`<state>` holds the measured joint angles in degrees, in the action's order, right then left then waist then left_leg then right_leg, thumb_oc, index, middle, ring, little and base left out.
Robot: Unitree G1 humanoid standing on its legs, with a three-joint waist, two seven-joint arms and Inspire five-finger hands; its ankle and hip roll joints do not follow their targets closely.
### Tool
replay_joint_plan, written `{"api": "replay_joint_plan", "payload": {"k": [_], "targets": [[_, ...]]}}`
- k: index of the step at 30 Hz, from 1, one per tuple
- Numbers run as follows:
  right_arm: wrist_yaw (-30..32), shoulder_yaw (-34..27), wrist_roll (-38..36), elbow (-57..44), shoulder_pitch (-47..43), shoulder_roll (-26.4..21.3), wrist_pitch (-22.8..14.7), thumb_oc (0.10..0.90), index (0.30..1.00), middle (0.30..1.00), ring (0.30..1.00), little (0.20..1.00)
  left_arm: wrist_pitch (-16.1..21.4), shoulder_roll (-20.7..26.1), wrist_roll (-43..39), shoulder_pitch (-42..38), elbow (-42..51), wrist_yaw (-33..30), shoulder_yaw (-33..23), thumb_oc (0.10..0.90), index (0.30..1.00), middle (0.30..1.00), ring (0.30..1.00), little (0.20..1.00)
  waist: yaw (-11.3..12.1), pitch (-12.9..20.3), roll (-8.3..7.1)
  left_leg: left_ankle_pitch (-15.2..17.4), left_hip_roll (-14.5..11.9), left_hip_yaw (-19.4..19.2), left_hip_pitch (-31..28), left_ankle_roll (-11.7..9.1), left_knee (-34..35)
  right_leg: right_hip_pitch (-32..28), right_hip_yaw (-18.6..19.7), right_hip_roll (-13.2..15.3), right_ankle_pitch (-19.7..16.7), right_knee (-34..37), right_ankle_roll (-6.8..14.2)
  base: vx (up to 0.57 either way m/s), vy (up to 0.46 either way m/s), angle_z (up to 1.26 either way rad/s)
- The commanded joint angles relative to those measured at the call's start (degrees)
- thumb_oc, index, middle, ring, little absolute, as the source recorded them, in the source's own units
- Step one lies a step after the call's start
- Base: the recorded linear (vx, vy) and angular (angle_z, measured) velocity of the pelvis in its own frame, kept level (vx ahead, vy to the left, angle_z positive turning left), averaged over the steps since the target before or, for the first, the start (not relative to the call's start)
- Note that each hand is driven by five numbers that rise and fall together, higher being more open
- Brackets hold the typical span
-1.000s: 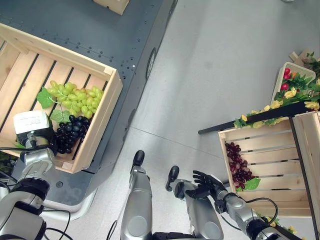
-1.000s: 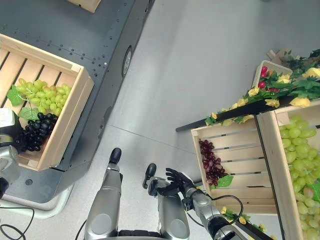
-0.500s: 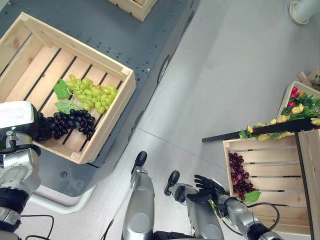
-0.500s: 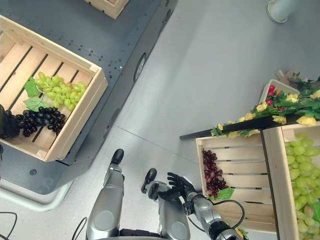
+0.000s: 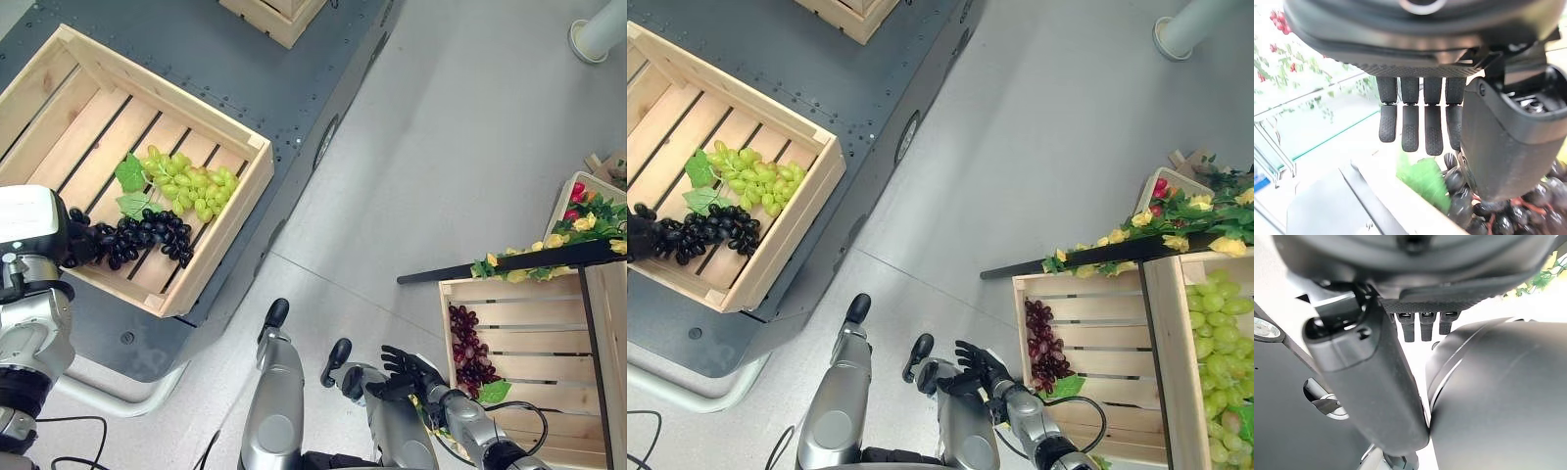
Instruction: Pick up the fruits from the basket on one side to the basket on the other side
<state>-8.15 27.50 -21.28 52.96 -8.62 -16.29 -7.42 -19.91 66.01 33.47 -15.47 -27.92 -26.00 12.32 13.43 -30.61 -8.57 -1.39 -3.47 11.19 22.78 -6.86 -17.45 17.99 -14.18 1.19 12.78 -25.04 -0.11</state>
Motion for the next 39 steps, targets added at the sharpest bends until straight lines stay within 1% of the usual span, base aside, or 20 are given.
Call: {"api": "replay_joint_plan", "payload": {"k": [1,5,9,16,17,18,19,20,26,29,31,34,38,39], "targets": [[-0.37,-1.04,-1.59,-1.05,5.99,-0.32,-1.57,0.800,0.900,0.900,0.900,0.900,0.54,5.35,3.88,1.79,2.39,-9.33,-8.79,0.400,0.300,0.300,0.300,0.300,-1.55,1.07,3.23,0.20,7.82,-5.13,4.69,6.00,-2.10,-6.56,-1.54,-3.75,-4.28,7.53,-1.94,0.00,0.000,0.00],[-0.56,-1.05,-1.25,-0.29,6.14,-0.14,-2.01,0.800,0.900,0.900,0.900,0.900,2.23,5.68,4.78,1.85,3.44,-14.29,-9.71,0.400,0.300,0.300,0.300,0.300,-1.50,1.67,3.29,-0.07,7.86,-4.97,4.20,5.83,-1.34,-7.15,-1.53,-3.59,-4.56,8.47,-1.82,0.00,0.000,0.00],[-0.99,-1.21,-0.64,0.19,6.59,0.06,-2.38,0.800,0.900,0.900,0.900,0.900,4.09,6.14,5.61,1.77,4.36,-17.60,-10.93,0.400,0.300,0.300,0.300,0.300,-1.64,2.44,3.18,-0.63,7.69,-4.60,3.23,5.57,0.15,-8.37,-1.22,-3.58,-5.14,10.41,-1.56,0.01,-0.003,0.00],[-1.42,-1.47,-0.16,0.56,6.98,0.22,-2.27,0.800,0.900,0.900,0.900,0.900,5.49,6.53,6.80,1.93,5.34,-15.89,-11.42,0.400,0.300,0.300,0.300,0.300,-1.93,3.90,3.04,-1.31,7.52,-4.36,2.02,5.47,2.26,-9.90,-0.85,-3.67,-5.97,13.12,-1.26,0.00,0.000,0.00],[-1.41,-1.44,-0.06,0.70,6.94,0.28,-2.24,0.800,0.900,0.900,0.900,0.900,5.57,6.63,6.66,1.84,5.45,-15.45,-11.24,0.409,0.314,0.314,0.314,0.314,-1.95,3.97,3.10,-1.29,7.51,-4.37,1.90,5.52,2.30,-9.93,-0.80,-3.66,-5.97,13.09,-1.28,0.00,0.000,0.00],[-1.37,-1.42,0.00,0.72,6.93,0.29,-2.12,0.800,0.900,0.900,0.900,0.900,5.72,6.45,6.51,1.78,5.55,-15.15,-11.05,0.573,0.559,0.559,0.559,0.559,-1.98,4.02,3.18,-1.29,7.50,-4.41,1.83,5.55,2.33,-9.95,-0.79,-3.64,-5.95,13.06,-1.30,0.00,0.000,0.00],[-1.38,-1.45,0.13,0.54,7.10,0.26,-1.96,0.800,0.900,0.900,0.900,0.900,5.64,6.24,6.03,1.84,5.85,-14.15,-10.92,0.748,0.822,0.822,0.822,0.822,-2.02,4.06,3.30,-1.21,7.50,-4.53,1.88,5.51,2.11,-9.97,-0.83,-3.60,-5.84,12.95,-1.35,0.00,0.000,0.00],[-1.38,-1.45,0.13,0.53,7.11,0.25,-1.95,0.800,0.900,0.900,0.900,0.900,5.63,6.24,6.03,1.87,5.88,-14.13,-10.95,0.800,0.900,0.900,0.900,0.900,-2.02,4.06,3.31,-1.20,7.49,-4.53,1.89,5.51,2.09,-9.96,-0.83,-3.60,-5.84,12.94,-1.35,0.00,0.000,0.00],[-1.27,-1.81,0.58,0.76,7.41,0.21,-2.05,0.800,0.900,0.900,0.900,0.900,7.93,5.31,4.04,3.61,6.42,-11.84,-11.03,0.800,0.900,0.900,0.900,0.900,-2.09,3.57,3.78,-1.04,7.49,-4.74,2.26,5.59,1.32,-9.54,-0.73,-3.41,-5.58,11.99,-1.39,0.00,0.007,0.01],[-0.87,-2.04,0.70,0.09,7.44,-0.03,-1.75,0.800,0.900,0.900,0.900,0.900,10.45,5.01,0.73,4.60,7.66,-7.10,-11.10,0.800,0.900,0.900,0.900,0.900,-2.04,2.95,4.00,-1.14,7.43,-4.85,2.69,5.56,1.15,-8.99,-0.76,-3.36,-5.42,11.44,-1.37,0.00,0.000,0.00],[-0.96,-2.12,0.85,0.09,7.41,-0.05,-1.84,0.800,0.900,0.900,0.900,0.900,11.00,4.77,0.70,4.93,8.17,-6.11,-11.14,0.800,0.900,0.900,0.900,0.900,-2.00,2.80,4.07,-1.15,7.48,-4.87,2.75,5.57,1.12,-8.98,-0.77,-3.36,-5.41,11.41,-1.39,0.00,0.000,0.00],[-0.39,-2.49,0.70,-0.37,7.28,-0.21,-1.84,0.800,0.900,0.900,0.900,0.900,13.50,3.87,-4.08,5.79,10.77,2.07,-10.55,0.800,0.900,0.900,0.900,0.900,-1.75,2.10,4.38,-1.35,7.72,-4.82,3.03,5.65,1.28,-8.31,-1.01,-3.27,-5.44,11.03,-1.25,0.00,0.000,0.00],[-0.24,-2.82,0.67,-0.83,7.50,-0.51,-1.89,0.800,0.900,0.900,0.900,0.900,13.85,3.88,-6.89,6.29,12.24,6.45,-10.41,0.800,0.900,0.900,0.900,0.900,-1.79,1.68,4.52,-1.41,7.77,-4.83,3.39,5.58,1.14,-8.02,-1.06,-3.24,-5.40,10.86,-1.16,0.00,0.000,0.00],[-0.15,-3.17,0.89,-1.13,7.83,-0.76,-1.90,0.800,0.900,0.900,0.900,0.900,13.81,3.49,-8.03,6.83,13.05,9.10,-10.40,0.800,0.900,0.900,0.900,0.900,-1.77,1.43,4.64,-1.57,7.81,-4.97,3.71,5.57,1.05,-7.78,-1.18,-3.22,-5.44,10.76,-1.11,0.00,0.000,0.00]]}}
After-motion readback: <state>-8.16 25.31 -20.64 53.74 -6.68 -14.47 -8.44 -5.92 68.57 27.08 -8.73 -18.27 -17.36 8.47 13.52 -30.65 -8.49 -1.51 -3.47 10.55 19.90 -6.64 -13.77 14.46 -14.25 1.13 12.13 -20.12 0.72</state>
